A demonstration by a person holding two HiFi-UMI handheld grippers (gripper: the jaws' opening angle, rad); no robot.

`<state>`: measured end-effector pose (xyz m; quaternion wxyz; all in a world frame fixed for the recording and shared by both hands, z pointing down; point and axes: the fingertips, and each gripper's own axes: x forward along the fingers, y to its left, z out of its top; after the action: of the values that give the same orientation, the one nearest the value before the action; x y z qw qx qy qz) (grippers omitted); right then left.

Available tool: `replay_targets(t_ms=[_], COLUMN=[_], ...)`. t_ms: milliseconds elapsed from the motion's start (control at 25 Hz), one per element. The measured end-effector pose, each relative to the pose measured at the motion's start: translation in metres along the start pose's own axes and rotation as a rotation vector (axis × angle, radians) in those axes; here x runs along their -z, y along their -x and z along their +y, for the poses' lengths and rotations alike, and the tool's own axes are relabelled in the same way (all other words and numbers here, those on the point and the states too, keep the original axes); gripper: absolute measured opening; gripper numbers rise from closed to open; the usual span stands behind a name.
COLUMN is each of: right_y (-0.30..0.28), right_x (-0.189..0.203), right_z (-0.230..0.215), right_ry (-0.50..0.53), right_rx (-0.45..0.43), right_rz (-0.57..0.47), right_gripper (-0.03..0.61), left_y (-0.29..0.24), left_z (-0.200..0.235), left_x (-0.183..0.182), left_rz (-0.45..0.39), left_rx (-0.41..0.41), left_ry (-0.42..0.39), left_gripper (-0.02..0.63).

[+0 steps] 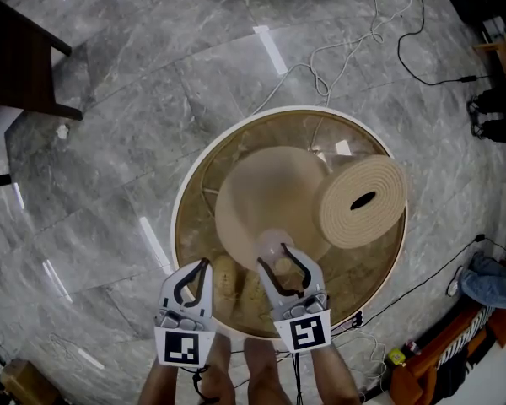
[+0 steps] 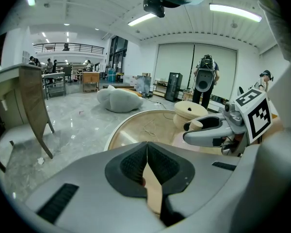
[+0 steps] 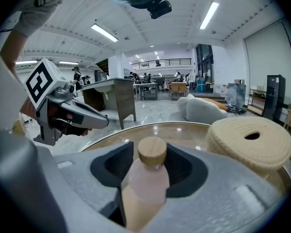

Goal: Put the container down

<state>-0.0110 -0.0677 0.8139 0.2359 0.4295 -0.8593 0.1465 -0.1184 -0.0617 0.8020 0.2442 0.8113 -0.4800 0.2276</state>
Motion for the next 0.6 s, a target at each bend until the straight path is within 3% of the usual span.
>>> replay_targets(t_ms=[200,600], right_y=[0.0,0.015], right_x=[0.003,-0.005], right_z=[0.005,0.001], right_ry=[-0.008,-0.012], right_rx=[0.002,0.01], right_rz=[0.011,0.003], right_gripper=[0.282,0.285], left_y=[0.003,0.013], left_z=[-0.002,-0.008], left_x=[-0.002,-0.01], left_rz=[-0.002,-0.008], left_rx=[0.006,0.005], left_ry=[-0.015,-0.032], left_gripper=[0.02,0.02])
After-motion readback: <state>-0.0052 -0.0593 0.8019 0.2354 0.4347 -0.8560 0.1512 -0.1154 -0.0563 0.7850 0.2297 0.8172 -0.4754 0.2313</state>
